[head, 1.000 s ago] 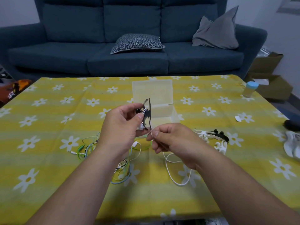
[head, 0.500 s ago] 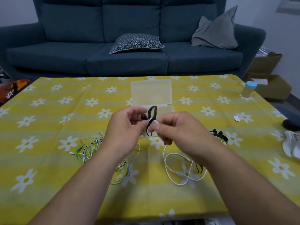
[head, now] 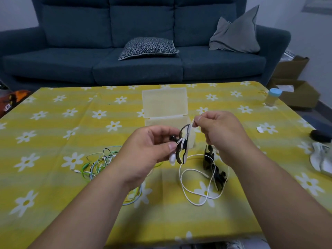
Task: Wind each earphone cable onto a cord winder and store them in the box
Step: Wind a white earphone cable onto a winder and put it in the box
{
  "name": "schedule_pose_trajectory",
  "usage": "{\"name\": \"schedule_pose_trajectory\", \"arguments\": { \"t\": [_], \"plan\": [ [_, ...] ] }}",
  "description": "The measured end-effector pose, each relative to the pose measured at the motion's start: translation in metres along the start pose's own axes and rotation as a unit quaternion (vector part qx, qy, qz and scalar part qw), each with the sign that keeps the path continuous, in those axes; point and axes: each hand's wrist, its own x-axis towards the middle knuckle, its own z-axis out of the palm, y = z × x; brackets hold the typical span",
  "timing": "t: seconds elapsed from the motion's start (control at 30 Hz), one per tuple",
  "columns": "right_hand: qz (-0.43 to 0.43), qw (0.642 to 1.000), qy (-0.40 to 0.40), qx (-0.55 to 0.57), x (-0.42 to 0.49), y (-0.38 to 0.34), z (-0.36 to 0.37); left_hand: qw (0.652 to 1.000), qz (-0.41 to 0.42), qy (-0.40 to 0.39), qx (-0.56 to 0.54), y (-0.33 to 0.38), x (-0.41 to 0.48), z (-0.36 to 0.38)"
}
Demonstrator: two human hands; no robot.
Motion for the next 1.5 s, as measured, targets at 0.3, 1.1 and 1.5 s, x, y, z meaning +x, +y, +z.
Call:
{"name": "schedule_pose_trajectory", "arguments": {
  "t": [0.3, 1.1, 1.5],
  "plan": [
    [0.044, 0.952, -0.259, -0.160, -0.019, 0.009, 0.020, 0.991, 0.016, 0.123, -0.047, 0.001, 0.007, -0.006],
    [-0.066, 0.943, -0.298, -0.130, -0.031, -0.019, 0.009, 0.981, -0.023, 0.081, 0.172, -0.007, 0.007, -0.017],
    [-0.146, 0.980, -0.077, -0.112, -0.015, -0.012, 0.000, 0.980, -0.051, -0.044, 0.190, -0.004, 0.001, -0.013]
  ]
}}
